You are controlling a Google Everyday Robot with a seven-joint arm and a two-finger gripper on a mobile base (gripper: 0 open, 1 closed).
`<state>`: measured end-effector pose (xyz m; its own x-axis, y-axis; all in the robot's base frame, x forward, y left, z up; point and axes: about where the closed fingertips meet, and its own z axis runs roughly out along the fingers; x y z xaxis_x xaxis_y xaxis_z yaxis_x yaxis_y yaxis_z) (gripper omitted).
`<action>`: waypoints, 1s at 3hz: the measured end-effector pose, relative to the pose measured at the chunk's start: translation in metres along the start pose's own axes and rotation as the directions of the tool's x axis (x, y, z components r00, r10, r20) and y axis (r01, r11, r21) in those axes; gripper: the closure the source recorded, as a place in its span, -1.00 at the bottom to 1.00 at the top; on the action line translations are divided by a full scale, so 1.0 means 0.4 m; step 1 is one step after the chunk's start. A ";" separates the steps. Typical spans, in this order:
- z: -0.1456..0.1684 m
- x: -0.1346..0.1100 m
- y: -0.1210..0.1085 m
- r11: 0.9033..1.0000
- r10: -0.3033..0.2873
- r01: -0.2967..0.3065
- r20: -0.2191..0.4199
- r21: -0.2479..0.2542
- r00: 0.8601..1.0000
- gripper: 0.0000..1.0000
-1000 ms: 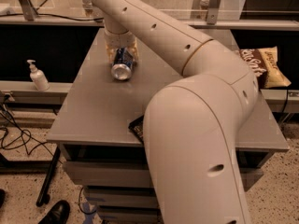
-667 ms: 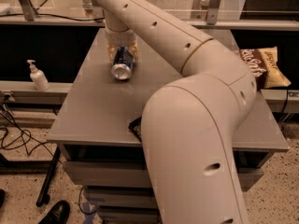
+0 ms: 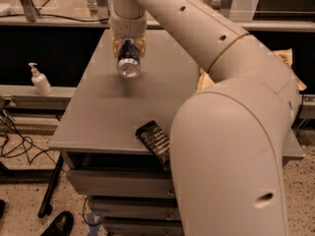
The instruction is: Place pepsi can upright
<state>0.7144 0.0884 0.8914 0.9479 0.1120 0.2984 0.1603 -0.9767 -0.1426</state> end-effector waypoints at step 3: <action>-0.166 -0.094 -0.069 0.907 -0.256 0.258 -0.050 0.332 0.965 1.00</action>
Offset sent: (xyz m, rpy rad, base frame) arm -0.0939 -0.0040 0.0853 0.4198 0.0000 0.5508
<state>0.6560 0.0991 0.9467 0.8601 0.3495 0.3715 0.4816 -0.7964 -0.3658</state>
